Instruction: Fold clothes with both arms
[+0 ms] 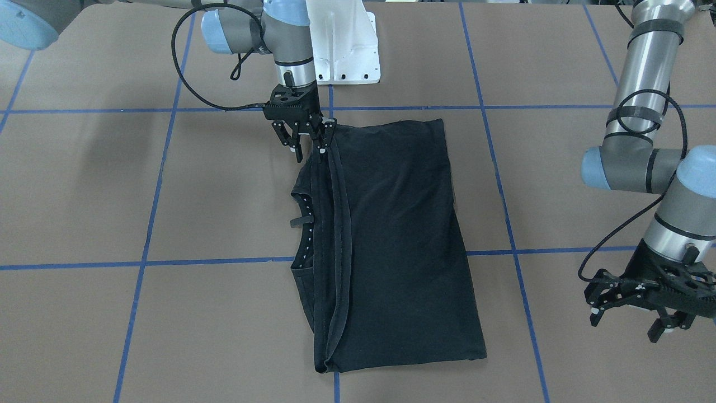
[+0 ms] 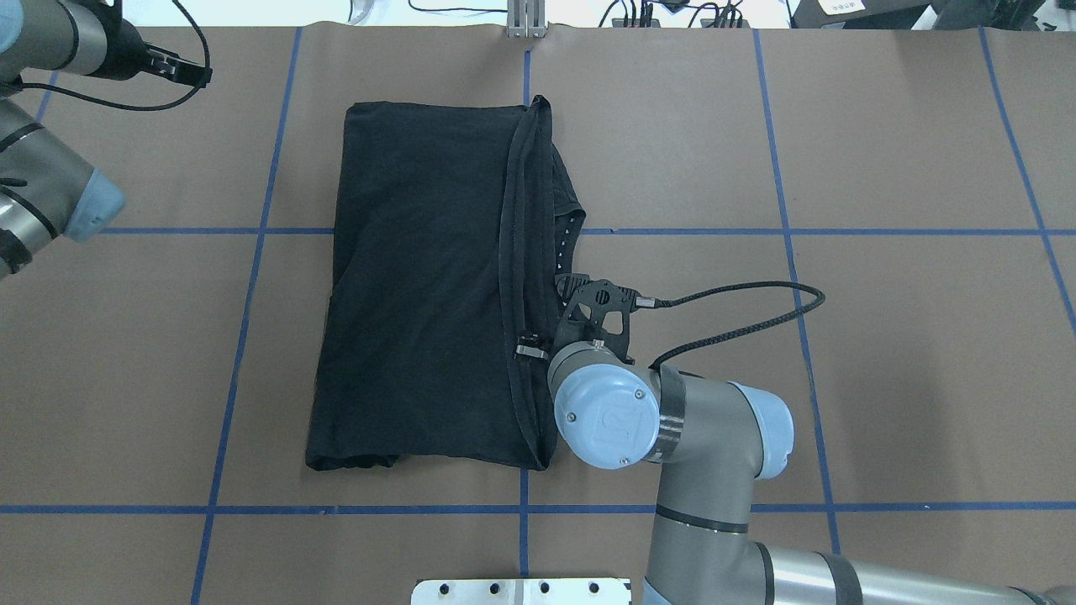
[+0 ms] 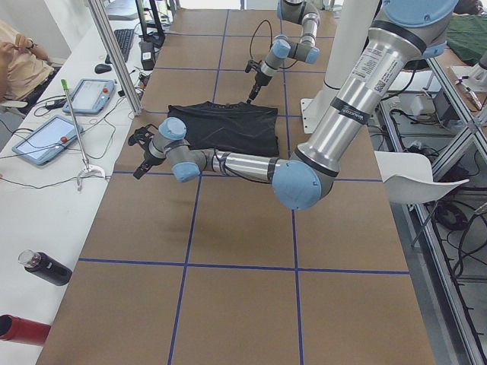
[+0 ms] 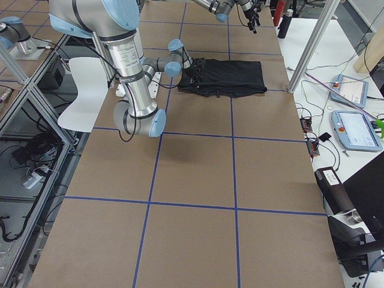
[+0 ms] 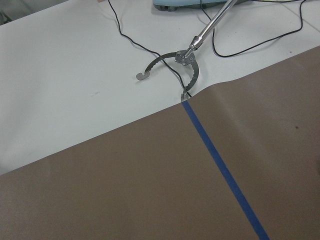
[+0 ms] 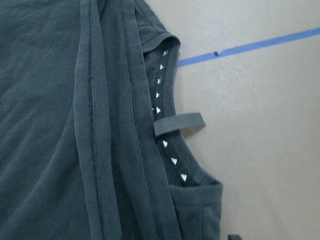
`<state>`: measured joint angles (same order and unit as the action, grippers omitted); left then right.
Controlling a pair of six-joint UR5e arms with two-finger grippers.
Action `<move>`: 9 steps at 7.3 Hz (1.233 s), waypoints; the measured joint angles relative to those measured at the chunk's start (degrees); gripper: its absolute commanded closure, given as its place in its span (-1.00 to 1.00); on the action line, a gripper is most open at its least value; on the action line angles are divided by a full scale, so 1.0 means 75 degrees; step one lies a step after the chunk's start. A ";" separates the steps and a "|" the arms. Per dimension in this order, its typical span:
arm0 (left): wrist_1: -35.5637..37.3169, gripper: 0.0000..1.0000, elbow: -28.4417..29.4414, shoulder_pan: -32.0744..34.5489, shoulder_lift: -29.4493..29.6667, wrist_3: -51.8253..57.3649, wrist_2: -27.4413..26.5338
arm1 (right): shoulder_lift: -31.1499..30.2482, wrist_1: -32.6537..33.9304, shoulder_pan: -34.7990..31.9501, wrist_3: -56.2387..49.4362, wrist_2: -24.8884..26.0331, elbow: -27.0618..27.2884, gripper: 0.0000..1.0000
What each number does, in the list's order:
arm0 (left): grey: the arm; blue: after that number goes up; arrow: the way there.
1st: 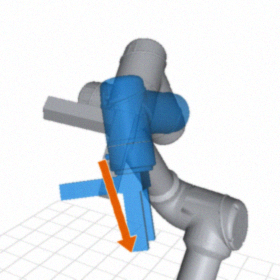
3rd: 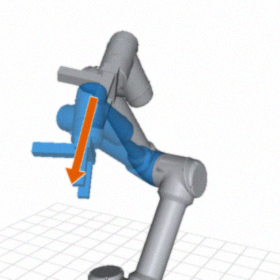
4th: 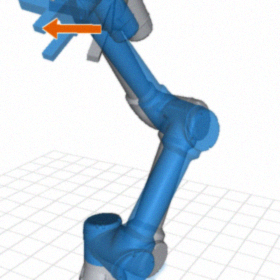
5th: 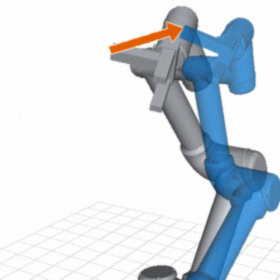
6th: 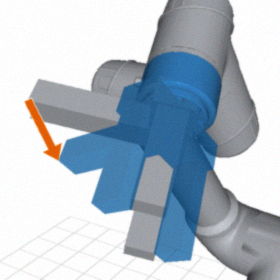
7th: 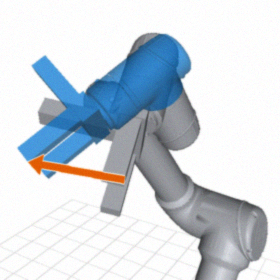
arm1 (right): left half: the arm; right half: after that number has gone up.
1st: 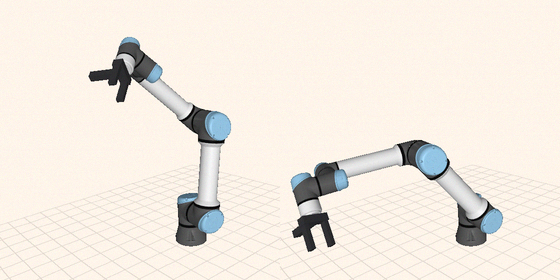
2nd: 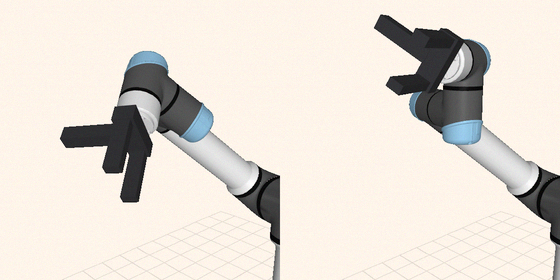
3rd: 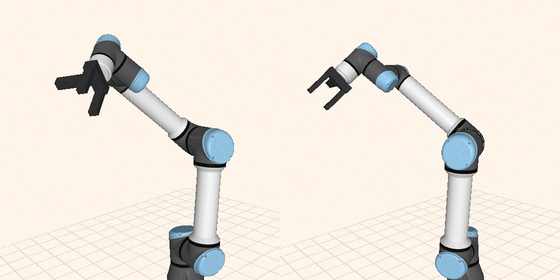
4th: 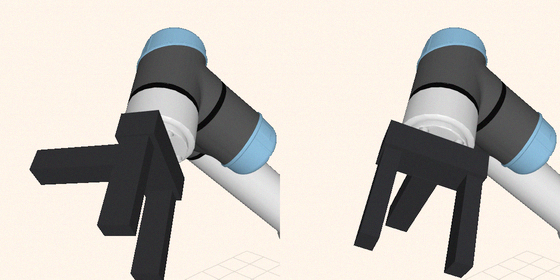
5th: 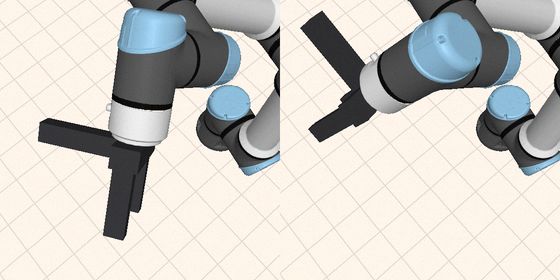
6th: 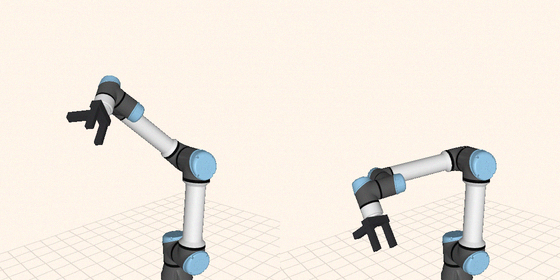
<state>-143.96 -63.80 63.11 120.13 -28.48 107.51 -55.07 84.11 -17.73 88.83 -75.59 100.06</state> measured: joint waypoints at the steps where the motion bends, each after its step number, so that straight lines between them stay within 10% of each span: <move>1: 0.0000 -1.00 -0.0032 0.0000 -0.0004 0.0000 0.0005 | 0.0462 0.0396 -0.0389 -0.0235 -0.0279 -0.0239 -1.00; 9: 0.0000 -1.00 -0.0094 -0.0047 -0.0001 0.0000 0.0014 | 0.4621 0.0730 -0.1864 -0.2427 -0.1334 -0.6086 -1.00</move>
<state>-143.97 -64.51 62.76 120.12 -28.48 107.61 -20.42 89.59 -31.71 70.63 -85.59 54.41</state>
